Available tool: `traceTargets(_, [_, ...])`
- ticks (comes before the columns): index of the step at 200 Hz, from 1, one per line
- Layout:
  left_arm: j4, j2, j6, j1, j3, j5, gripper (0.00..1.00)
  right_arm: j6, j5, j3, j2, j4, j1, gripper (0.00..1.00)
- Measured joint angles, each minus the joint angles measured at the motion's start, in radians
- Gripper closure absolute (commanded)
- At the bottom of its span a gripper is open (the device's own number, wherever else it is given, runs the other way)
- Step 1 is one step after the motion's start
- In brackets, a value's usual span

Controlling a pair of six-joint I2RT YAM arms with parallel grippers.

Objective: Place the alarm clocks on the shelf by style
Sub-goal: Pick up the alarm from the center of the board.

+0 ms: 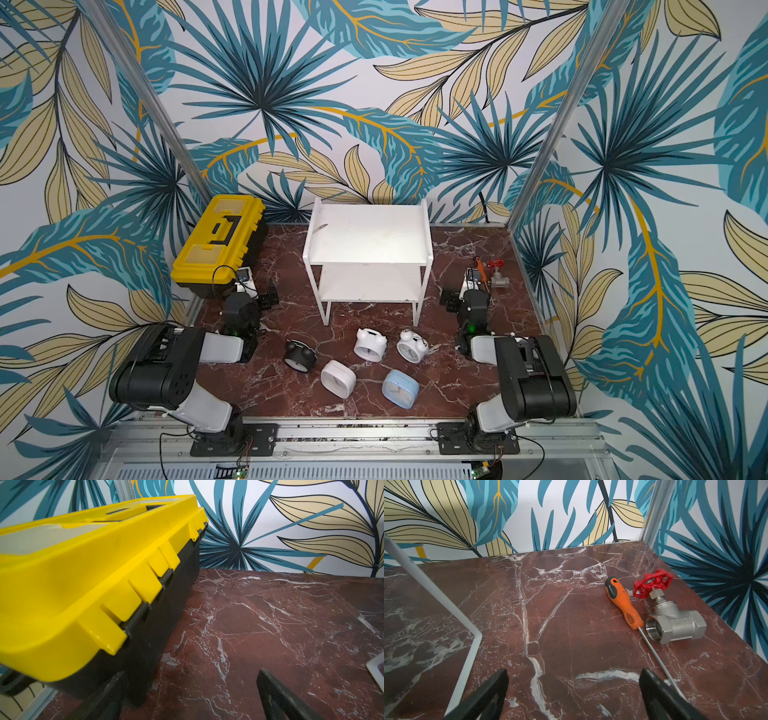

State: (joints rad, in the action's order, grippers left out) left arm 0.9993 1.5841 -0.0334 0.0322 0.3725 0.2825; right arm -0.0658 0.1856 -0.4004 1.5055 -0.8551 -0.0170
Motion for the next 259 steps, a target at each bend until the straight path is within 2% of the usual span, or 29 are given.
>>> traceTargets(125, [-0.001, -0.001, 0.000, 0.000, 0.000, 0.004, 0.00, 0.003, 0.021, -0.002, -0.011, 0.020, -0.002, 0.00])
traceTargets(133, [-0.026, -0.021, 0.001, 0.001, 0.000, 0.012, 0.00, -0.014, 0.059, -0.021, -0.063, 0.133, -0.006, 0.01])
traceTargets(144, [-0.129, -0.104, 0.000, 0.023, 0.003, 0.074, 0.00, -0.087, 0.116, -0.101, -0.193, 0.400, -0.012, 0.01])
traceTargets(159, [-0.332, -0.314, -0.048, 0.067, 0.035, 0.188, 0.00, -0.198, 0.145, -0.264, -0.380, 0.688, -0.013, 0.01])
traceTargets(171, [-0.555, -0.492, -0.164, 0.090, 0.124, 0.250, 0.00, -0.302, 0.171, -0.331, -0.518, 0.797, -0.014, 0.01])
traceTargets(190, [-0.861, -0.676, -0.365, 0.095, 0.302, 0.296, 0.03, -0.441, 0.168, -0.322, -0.697, 0.975, 0.013, 0.27])
traceTargets(198, [-0.957, -0.719, -0.426, 0.098, 0.353, 0.291, 0.03, -0.478, 0.146, -0.314, -0.715, 1.066, 0.024, 0.36])
traceTargets(217, [-1.140, -0.775, -0.537, 0.124, 0.397, 0.244, 0.03, -0.511, 0.069, -0.313, -0.692, 1.284, 0.003, 0.46])
traceTargets(241, [-1.332, -0.766, -0.618, 0.187, 0.391, 0.130, 0.04, -0.518, 0.007, -0.334, -0.710, 1.511, -0.110, 0.48])
traceTargets(259, [-1.407, -0.760, -0.655, 0.219, 0.382, 0.026, 0.05, -0.518, -0.016, -0.359, -0.751, 1.586, -0.225, 0.46])
